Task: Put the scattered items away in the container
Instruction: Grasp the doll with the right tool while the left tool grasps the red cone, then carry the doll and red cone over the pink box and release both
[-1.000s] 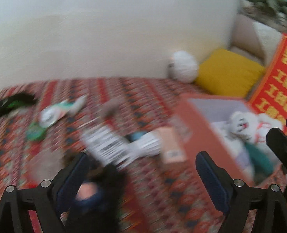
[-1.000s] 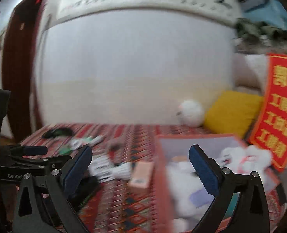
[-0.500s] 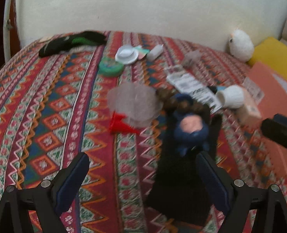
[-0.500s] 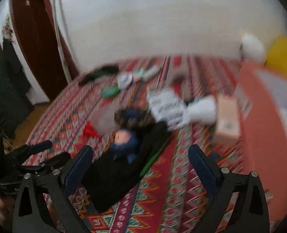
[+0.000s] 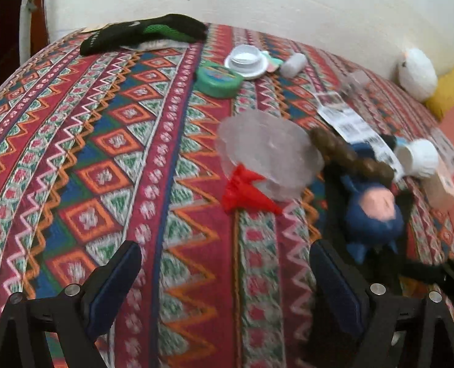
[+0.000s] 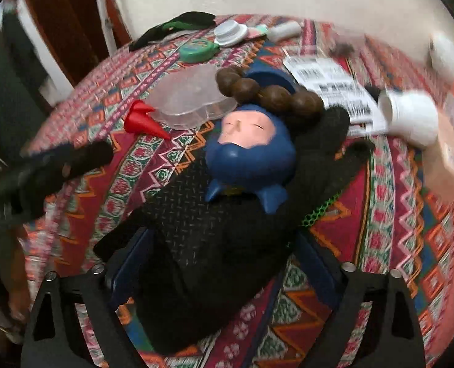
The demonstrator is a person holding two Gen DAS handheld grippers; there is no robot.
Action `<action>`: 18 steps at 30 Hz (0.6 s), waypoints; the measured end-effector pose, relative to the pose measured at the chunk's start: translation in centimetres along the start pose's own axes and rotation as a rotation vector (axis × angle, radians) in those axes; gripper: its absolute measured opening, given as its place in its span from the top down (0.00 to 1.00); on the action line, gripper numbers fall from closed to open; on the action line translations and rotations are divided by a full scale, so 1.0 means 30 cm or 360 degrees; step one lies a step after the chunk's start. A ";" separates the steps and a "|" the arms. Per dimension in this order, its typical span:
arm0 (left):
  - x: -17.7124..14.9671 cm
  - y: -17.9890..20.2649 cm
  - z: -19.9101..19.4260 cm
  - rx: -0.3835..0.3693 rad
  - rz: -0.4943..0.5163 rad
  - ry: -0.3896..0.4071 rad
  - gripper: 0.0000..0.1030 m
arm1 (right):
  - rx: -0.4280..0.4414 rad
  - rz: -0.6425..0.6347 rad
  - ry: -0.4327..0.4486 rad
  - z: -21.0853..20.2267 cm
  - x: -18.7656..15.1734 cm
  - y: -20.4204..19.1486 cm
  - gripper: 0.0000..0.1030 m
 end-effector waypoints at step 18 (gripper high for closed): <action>0.018 -0.002 0.071 0.0015 -0.0009 0.0008 0.68 | 0.0029 -0.0008 0.0235 -0.338 -0.129 0.097 0.86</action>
Point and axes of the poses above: each gripper's, at about its wrist camera, not at the fingertips, and z roughly the way its jaws point, y to its right, x to its top, the point moved 5 cm from there along z, roughly the way its jaws point, and after that the axes turned 7 degrees about -x, right-handed, at the moved point
